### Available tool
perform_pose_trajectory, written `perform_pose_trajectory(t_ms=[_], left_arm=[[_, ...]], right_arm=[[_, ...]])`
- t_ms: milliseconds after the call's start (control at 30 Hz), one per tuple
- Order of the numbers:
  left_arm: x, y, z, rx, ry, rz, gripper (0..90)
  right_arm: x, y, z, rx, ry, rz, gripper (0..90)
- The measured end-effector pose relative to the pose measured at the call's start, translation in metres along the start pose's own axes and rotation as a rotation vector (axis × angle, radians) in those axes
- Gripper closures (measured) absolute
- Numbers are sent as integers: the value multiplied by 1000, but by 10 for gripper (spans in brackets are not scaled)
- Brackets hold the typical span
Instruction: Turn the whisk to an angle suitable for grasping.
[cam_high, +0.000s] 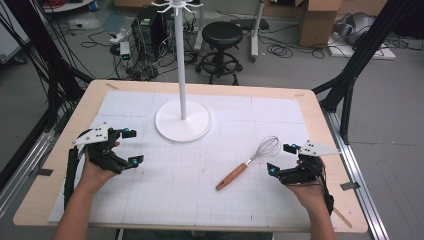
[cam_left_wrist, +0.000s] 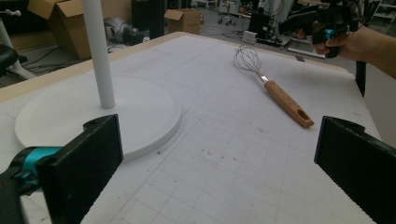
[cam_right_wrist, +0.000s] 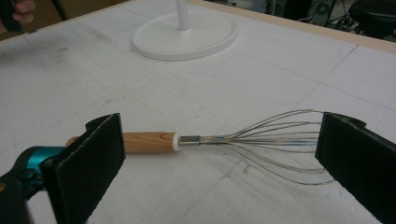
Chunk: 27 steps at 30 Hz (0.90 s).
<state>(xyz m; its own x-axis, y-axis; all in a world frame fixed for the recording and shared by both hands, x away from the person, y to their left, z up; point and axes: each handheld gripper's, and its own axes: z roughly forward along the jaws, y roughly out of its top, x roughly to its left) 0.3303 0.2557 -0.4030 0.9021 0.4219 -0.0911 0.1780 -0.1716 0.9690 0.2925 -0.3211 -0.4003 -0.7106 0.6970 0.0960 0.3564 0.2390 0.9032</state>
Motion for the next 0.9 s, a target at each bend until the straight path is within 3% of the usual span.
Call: perform_pose_trajectory(t_ms=[133, 467, 900], left_arm=[[-1, -1, 4, 19, -1, 2, 17], [-4, 0, 5, 13, -3, -4, 17], [-4, -1, 7, 22, 6, -12, 17]], right_arm=[[-3, -1, -4, -4, -12, 4, 6], [-3, -2, -9, -9, -23, 13, 7], [-3, -3, -6, 7, -17, 2, 7]])
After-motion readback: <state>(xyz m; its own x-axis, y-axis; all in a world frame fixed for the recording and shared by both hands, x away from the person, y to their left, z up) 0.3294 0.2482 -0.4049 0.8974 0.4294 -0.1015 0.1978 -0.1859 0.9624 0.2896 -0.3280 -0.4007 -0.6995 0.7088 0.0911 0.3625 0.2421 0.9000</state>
